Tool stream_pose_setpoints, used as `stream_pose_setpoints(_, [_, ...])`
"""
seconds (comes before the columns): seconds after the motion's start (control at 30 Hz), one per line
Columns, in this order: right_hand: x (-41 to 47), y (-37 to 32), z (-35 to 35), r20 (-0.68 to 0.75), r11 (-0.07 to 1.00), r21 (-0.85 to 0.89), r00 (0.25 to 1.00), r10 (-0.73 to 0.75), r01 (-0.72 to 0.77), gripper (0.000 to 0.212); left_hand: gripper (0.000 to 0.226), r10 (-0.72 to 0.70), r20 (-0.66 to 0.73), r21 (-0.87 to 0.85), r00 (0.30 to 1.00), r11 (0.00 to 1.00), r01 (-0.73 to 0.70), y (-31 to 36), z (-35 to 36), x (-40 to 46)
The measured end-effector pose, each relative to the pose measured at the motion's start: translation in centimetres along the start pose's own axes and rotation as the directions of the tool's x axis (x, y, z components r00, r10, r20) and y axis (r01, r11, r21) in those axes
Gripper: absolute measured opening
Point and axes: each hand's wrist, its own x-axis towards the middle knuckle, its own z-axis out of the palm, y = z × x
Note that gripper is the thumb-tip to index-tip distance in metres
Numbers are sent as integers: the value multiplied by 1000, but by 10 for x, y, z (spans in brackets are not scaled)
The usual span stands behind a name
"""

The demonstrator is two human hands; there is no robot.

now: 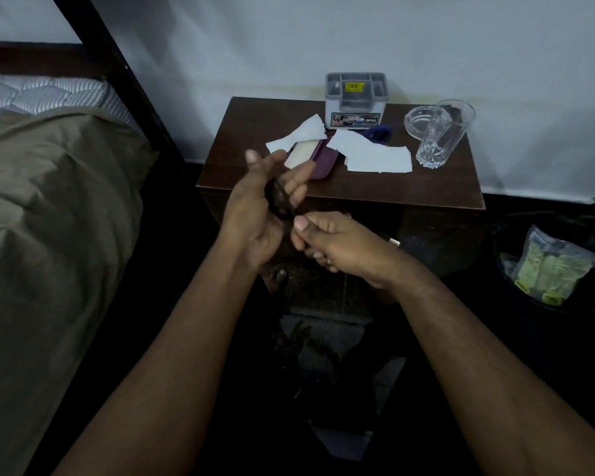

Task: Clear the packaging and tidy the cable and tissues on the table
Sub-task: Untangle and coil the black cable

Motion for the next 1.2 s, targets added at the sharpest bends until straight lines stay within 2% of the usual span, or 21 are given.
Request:
stream_pose_setpoints(0.07, [0, 3, -7, -11, 981, -195, 1000, -10, 7, 44, 54, -25, 74, -107, 997, 994, 32, 11, -3, -3])
stream_pose_setpoints(0.13, [1, 8, -16, -47, 930, -368, 998, -48, 28, 44, 55, -46, 168, -55, 985, 997, 55, 23, -8, -6])
stream_pose_setpoints(0.2, [2, 11, -24, -133, 882, -471, 988, -79, 7, 41, 56, -86, 234, 176, 968, 983, 45, 23, -11, -8])
stream_pose_setpoints(0.23, [4, 13, -26, -189, 861, -508, 979, -78, -29, 39, 55, -114, 253, 345, 961, 938, 21, 19, -13, -9])
stream_pose_setpoints(0.27, [5, 13, -28, -241, 835, -545, 968, -69, -76, 38, 53, -145, 270, 515, 952, 857, -15, 13, -14, -9])
stream_pose_setpoints(0.33, [7, 14, -27, -323, 794, -585, 945, -39, -167, 31, 43, -233, 293, 777, 927, 623, -89, -3, -14, -11])
stream_pose_setpoints(0.4, [9, 13, -23, -377, 782, -585, 926, -30, -213, 27, 34, -224, 255, 887, 941, 442, -135, -15, -13, -11])
stream_pose_setpoints(0.43, [9, 11, -21, -395, 811, -550, 918, -46, -197, 31, 37, -162, 229, 900, 960, 412, -145, -17, -13, -9])
stream_pose_setpoints(0.53, [6, -2, -17, -421, 974, -221, 906, -45, -54, 42, 45, 95, 158, 867, 983, 463, -184, -16, -11, 1])
stream_pose_setpoints(0.57, [5, -5, -17, -382, 997, -74, 924, -16, -13, 41, 40, 165, 121, 823, 979, 535, -192, -16, -10, 3])
stream_pose_setpoints(0.6, [4, -7, -16, -300, 998, 58, 954, 4, 14, 39, 34, 210, 72, 734, 975, 651, -194, -15, -8, 4])
stream_pose_setpoints(0.67, [0, -6, -12, -89, 982, 185, 996, -8, 24, 36, 28, 192, -28, 410, 981, 897, -164, -12, -3, 4])
stream_pose_setpoints(0.7, [-1, -5, -9, -1, 988, 154, 1000, -16, 16, 36, 32, 143, -49, 246, 988, 961, -127, -9, 0, 4])
stream_pose_setpoints(0.73, [-1, -3, -7, 65, 999, 48, 998, -17, 14, 36, 39, 88, -44, 116, 995, 990, -82, -6, 1, 4])
stream_pose_setpoints(0.8, [0, 1, -5, 112, 970, -237, 993, -24, 50, 36, 51, 6, 22, -10, 1000, 1000, -5, 3, 1, 2])
stream_pose_setpoints(0.87, [5, 5, -10, 29, 922, -382, 998, -56, 63, 36, 54, -29, 95, 77, 995, 997, 22, 11, -2, 0])
stream_pose_setpoints(0.93, [8, 7, -21, -112, 892, -453, 991, -78, 20, 31, 56, -56, 170, 307, 984, 952, 1, 13, -5, -4])
stream_pose_setpoints(1.0, [9, 10, -29, -220, 818, -568, 974, -48, -88, 16, 56, -95, 229, 550, 969, 834, -48, 8, -6, -10])
stream_pose_setpoints(1.07, [9, 12, -30, -303, 719, -672, 952, -49, -177, 14, 49, -113, 228, 673, 967, 736, -72, -1, -6, -11])
stream_pose_setpoints(1.13, [9, 13, -29, -367, 775, -609, 926, -88, -168, 30, 46, -106, 189, 727, 976, 683, -67, -5, -7, -9])
stream_pose_setpoints(1.2, [9, 11, -31, -426, 847, -518, 894, -138, -116, 33, 52, -140, 176, 770, 974, 636, -47, -7, -8, -8])
